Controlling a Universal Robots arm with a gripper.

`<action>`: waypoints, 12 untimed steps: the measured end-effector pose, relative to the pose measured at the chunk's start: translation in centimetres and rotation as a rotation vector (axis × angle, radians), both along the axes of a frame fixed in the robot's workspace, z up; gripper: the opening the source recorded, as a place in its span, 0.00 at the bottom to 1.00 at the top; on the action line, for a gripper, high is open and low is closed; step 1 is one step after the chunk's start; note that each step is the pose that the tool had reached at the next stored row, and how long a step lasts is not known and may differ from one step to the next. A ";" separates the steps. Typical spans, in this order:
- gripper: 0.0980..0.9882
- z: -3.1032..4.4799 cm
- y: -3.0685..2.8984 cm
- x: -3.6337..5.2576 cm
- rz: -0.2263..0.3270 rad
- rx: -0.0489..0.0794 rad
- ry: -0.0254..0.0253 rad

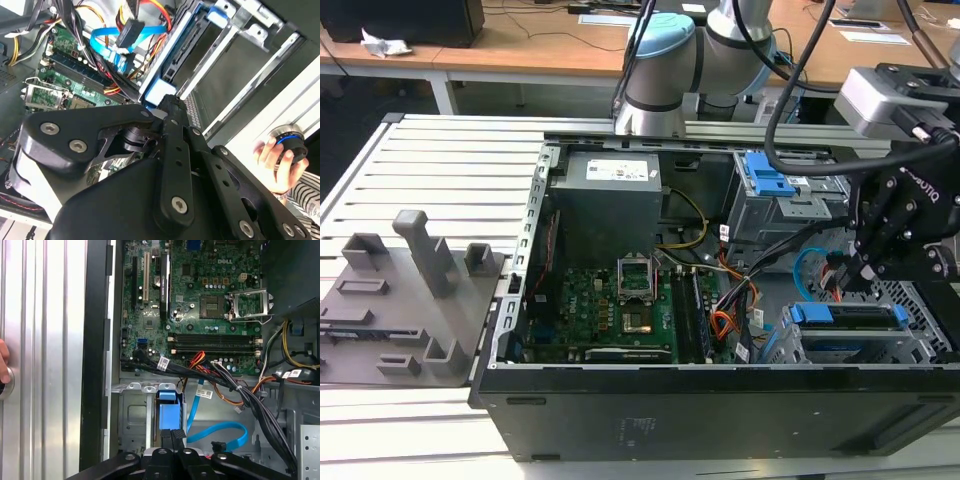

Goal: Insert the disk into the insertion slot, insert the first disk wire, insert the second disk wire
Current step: 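Insert the disk into the insertion slot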

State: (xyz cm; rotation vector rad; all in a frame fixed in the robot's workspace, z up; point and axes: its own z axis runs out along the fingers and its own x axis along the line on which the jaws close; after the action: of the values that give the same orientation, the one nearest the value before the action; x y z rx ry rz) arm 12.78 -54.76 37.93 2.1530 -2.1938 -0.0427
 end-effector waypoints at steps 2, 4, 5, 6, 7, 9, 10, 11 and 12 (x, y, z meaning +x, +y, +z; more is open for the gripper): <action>0.01 0.00 0.02 0.77 0.000 0.000 0.0008; 0.01 -0.11 0.03 1.22 0.000 0.000 0.0028; 0.01 -0.25 0.03 1.24 0.000 0.000 0.0034; 0.01 -0.54 0.02 1.24 0.000 0.000 0.0041; 0.01 -0.93 0.03 1.25 0.000 0.000 0.0048; 0.01 -1.30 0.03 1.28 0.000 0.000 0.0051; 0.01 -1.68 0.03 1.42 0.000 0.000 0.0054; 0.01 -1.81 0.02 1.55 0.000 0.000 0.0055; 0.01 -1.93 0.03 1.72 0.000 0.000 0.0056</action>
State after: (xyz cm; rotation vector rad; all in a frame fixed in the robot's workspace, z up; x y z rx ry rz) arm 14.50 -54.74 36.00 2.1502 -2.1906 -0.0486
